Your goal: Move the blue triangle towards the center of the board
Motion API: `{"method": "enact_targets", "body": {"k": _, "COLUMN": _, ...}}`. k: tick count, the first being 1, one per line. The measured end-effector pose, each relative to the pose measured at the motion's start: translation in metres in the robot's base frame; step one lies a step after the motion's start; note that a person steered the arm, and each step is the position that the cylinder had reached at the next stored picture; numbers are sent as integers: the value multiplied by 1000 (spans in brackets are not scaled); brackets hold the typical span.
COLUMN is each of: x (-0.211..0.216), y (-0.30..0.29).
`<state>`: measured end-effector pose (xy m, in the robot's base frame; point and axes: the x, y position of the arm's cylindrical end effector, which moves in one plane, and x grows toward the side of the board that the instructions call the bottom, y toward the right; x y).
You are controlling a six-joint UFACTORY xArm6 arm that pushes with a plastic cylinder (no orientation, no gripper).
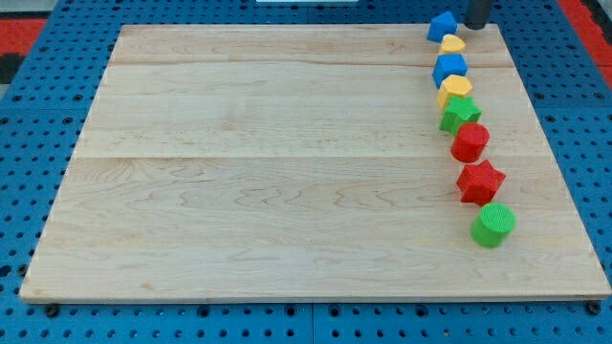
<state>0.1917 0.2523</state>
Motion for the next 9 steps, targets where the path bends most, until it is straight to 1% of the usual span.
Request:
{"method": "enact_targets", "body": {"k": 2, "x": 1, "y": -1}}
{"method": "enact_targets", "body": {"k": 3, "x": 1, "y": -17}}
{"method": "enact_targets", "body": {"k": 4, "x": 7, "y": -134}}
{"method": "enact_targets", "body": {"k": 5, "x": 16, "y": -178}}
{"method": "enact_targets", "body": {"k": 6, "x": 16, "y": -194}}
{"method": "enact_targets", "body": {"k": 7, "x": 16, "y": -195}}
{"method": "enact_targets", "body": {"k": 8, "x": 25, "y": -203}}
{"method": "enact_targets", "body": {"k": 9, "x": 21, "y": -205}}
